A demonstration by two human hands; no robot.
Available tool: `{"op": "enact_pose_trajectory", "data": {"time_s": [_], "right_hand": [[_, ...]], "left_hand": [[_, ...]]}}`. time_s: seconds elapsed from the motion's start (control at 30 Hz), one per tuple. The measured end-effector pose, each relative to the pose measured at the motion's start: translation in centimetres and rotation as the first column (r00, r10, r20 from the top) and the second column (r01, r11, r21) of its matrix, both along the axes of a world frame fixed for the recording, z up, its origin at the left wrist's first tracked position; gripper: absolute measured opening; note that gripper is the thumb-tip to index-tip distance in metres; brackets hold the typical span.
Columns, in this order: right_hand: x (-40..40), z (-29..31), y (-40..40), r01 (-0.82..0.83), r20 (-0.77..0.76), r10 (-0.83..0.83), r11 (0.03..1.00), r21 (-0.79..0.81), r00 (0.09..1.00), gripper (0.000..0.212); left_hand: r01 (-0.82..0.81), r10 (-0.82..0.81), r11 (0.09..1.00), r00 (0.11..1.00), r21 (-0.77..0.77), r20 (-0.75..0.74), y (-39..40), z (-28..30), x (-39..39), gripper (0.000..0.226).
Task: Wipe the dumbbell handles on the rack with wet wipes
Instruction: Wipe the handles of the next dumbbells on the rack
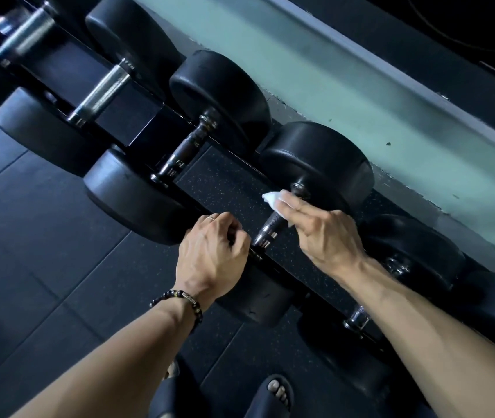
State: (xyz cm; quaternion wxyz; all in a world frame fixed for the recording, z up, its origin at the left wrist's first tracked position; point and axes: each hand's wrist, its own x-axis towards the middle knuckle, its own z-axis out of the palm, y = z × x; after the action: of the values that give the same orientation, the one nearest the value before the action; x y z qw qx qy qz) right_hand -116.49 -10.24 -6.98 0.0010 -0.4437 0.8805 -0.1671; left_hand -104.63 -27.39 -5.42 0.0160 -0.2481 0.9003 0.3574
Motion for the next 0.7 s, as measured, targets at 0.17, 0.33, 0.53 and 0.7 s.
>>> {"op": "enact_pose_trajectory", "data": {"time_s": [0.17,0.33,0.53,0.7], "right_hand": [[2.5,-0.7,0.2,-0.286,-0.05,0.29,0.955,0.082,0.956,0.061],[0.1,-0.8,0.4,0.11,-0.057,-0.11,0.994,-0.016,0.992,0.056],[1.8,-1.4,0.4,-0.248,-0.085,0.251,0.968,0.042,0.964,0.062],[0.7,-1.1,0.0,0.049,-0.071,-0.045,0.997,0.063,0.996,0.052]], "left_hand": [[-0.006,0.006,1.0,1.0,-0.011,-0.006,0.0,0.0,0.0,0.031],[0.007,-0.007,1.0,1.0,0.015,-0.001,0.0,0.1,0.1,0.027],[0.003,-0.003,1.0,1.0,0.001,-0.001,-0.1,0.1,0.0,0.03],[0.012,-0.012,1.0,1.0,0.008,0.004,-0.1,0.0,-0.1,0.029]]}}
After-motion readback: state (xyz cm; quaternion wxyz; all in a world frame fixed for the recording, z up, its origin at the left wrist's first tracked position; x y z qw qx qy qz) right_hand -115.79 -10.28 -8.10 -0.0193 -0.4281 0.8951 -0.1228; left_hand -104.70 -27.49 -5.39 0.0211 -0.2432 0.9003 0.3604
